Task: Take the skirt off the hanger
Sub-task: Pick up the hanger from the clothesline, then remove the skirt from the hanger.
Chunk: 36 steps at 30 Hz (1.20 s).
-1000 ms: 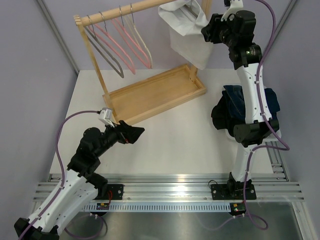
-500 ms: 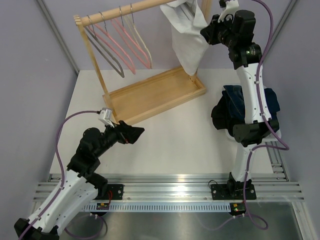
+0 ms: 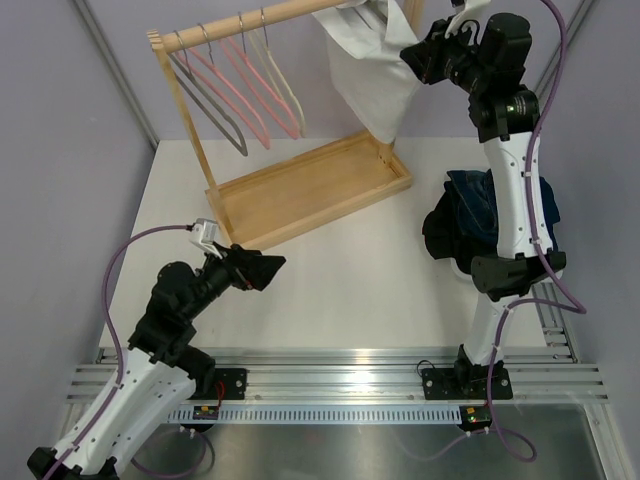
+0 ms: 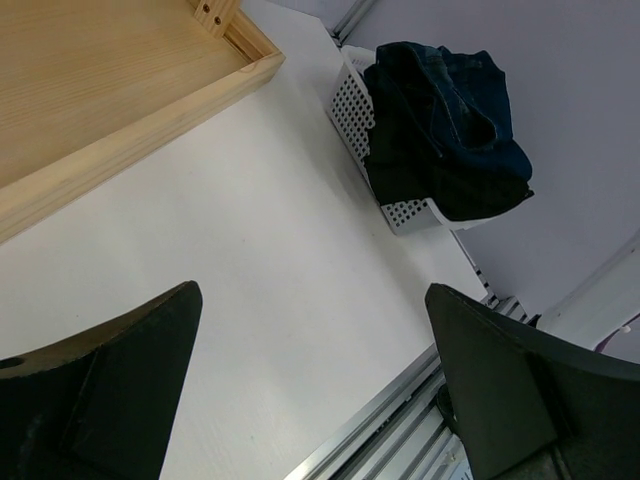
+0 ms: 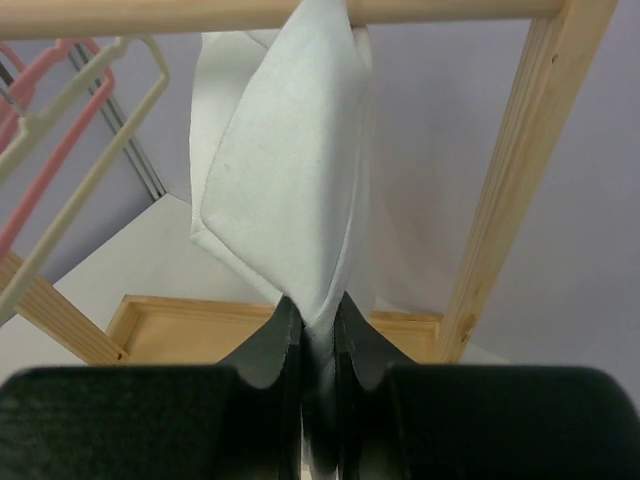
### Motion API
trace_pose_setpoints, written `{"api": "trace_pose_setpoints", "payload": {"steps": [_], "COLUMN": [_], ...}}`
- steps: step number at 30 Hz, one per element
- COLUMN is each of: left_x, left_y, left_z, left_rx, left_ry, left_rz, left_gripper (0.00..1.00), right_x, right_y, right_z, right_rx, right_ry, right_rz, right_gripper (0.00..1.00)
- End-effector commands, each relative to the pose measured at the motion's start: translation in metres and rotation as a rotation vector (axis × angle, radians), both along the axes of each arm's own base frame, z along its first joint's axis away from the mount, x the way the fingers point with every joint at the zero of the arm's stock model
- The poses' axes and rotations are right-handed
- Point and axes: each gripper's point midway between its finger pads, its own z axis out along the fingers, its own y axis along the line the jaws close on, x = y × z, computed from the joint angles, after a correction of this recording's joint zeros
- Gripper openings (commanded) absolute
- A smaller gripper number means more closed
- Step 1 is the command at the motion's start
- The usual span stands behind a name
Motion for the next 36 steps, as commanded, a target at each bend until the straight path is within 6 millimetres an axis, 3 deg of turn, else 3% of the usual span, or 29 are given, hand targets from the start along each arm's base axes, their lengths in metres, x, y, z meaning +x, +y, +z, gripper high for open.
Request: {"api": "trace_pose_setpoints", "payload": {"steps": [1,4,6,7,8,9,10,11,13,14,16,17,19,20,22,23,24,25,26,28,29,31,32,34,35,36], "left_x": [-0.002,-0.003,-0.003,-0.004,-0.004,-0.004,-0.005,-0.004,-0.005,-0.005,-0.006,-0.006,-0.005,-0.005,-0.001,-0.001,0.002,0.006,0.005,0.010,0.004,0.008,0.010,0.015,0.022,0.027], "left_y": [0.000,0.000,-0.001,-0.003,-0.003,-0.005,-0.007,-0.009,-0.013,-0.015,-0.019,-0.021,-0.027,-0.029,-0.035,-0.038,-0.039,-0.044,-0.050,-0.064,-0.078,-0.091,-0.108,-0.119,-0.133,-0.137], "left_z": [0.015,0.014,0.017,0.018,0.020,0.021,0.022,0.024,0.028,0.027,0.030,0.031,0.033,0.034,0.036,0.037,0.039,0.044,0.047,0.050,0.051,0.071,0.063,0.081,0.065,0.065], "left_rx": [-0.035,-0.038,-0.046,-0.053,-0.061,-0.070,-0.075,-0.089,-0.109,-0.120,-0.144,-0.169,-0.216,-0.261,-0.345,-0.372,-0.399,-0.432,-0.470,-0.506,-0.517,-0.580,-0.579,-0.684,-0.689,-0.724], "left_ry": [-0.046,-0.043,-0.048,-0.054,-0.051,-0.051,-0.050,-0.049,-0.059,-0.048,-0.056,-0.044,-0.044,-0.013,0.017,0.031,0.034,0.022,0.044,0.058,0.075,0.059,0.103,0.113,0.172,0.190], "left_rz": [-0.004,-0.007,-0.013,-0.022,-0.025,-0.030,-0.046,-0.050,-0.073,-0.084,-0.104,-0.112,-0.132,-0.139,-0.153,-0.160,-0.157,-0.166,-0.175,-0.186,-0.219,-0.219,-0.237,-0.255,-0.255,-0.247], "left_gripper": [0.99,0.99,0.99,0.99,0.99,0.99,0.99,0.99,0.99,0.99,0.99,0.99,0.99,0.99,0.97,0.96,0.93,0.88,0.87,0.83,0.83,0.82,0.79,0.76,0.72,0.70], "right_x": [-0.056,-0.059,-0.055,-0.066,-0.062,-0.063,-0.076,-0.072,-0.089,-0.088,-0.103,-0.103,-0.119,-0.121,-0.137,-0.140,-0.145,-0.155,-0.159,-0.170,-0.174,-0.187,-0.193,-0.206,-0.212,-0.215], "right_y": [0.001,0.001,0.001,0.000,0.001,0.001,-0.002,-0.001,-0.003,-0.002,-0.004,-0.004,-0.006,-0.007,-0.009,-0.009,-0.009,-0.011,-0.012,-0.013,-0.013,-0.013,-0.013,-0.014,-0.014,-0.015], "right_z": [0.093,0.084,0.066,0.069,0.050,0.043,0.048,0.027,0.025,0.005,-0.001,-0.022,-0.029,-0.051,-0.061,-0.088,-0.098,-0.102,-0.130,-0.148,-0.175,-0.188,-0.207,-0.211,-0.224,-0.226], "right_rx": [0.064,0.048,0.034,0.028,0.020,0.004,-0.012,-0.022,-0.032,-0.042,-0.050,-0.058,-0.071,-0.081,-0.089,-0.100,-0.104,-0.108,-0.123,-0.141,-0.151,-0.179,-0.191,-0.216,-0.226,-0.239], "right_ry": [-0.256,-0.231,-0.186,-0.195,-0.150,-0.143,-0.167,-0.125,-0.128,-0.079,-0.070,-0.025,-0.022,0.026,0.040,0.099,0.117,0.116,0.172,0.193,0.247,0.242,0.273,0.233,0.245,0.233], "right_rz": [0.061,0.066,0.066,0.072,0.075,0.075,0.077,0.080,0.092,0.099,0.107,0.112,0.115,0.117,0.127,0.135,0.140,0.142,0.151,0.159,0.167,0.201,0.215,0.238,0.248,0.250], "right_gripper": [0.00,0.00,0.00,0.00,0.00,0.00,0.00,0.00,0.00,0.00,0.00,0.00,0.00,0.00,0.00,0.00,0.00,0.00,0.00,0.00,0.00,0.00,0.00,0.00,0.00,0.00]}}
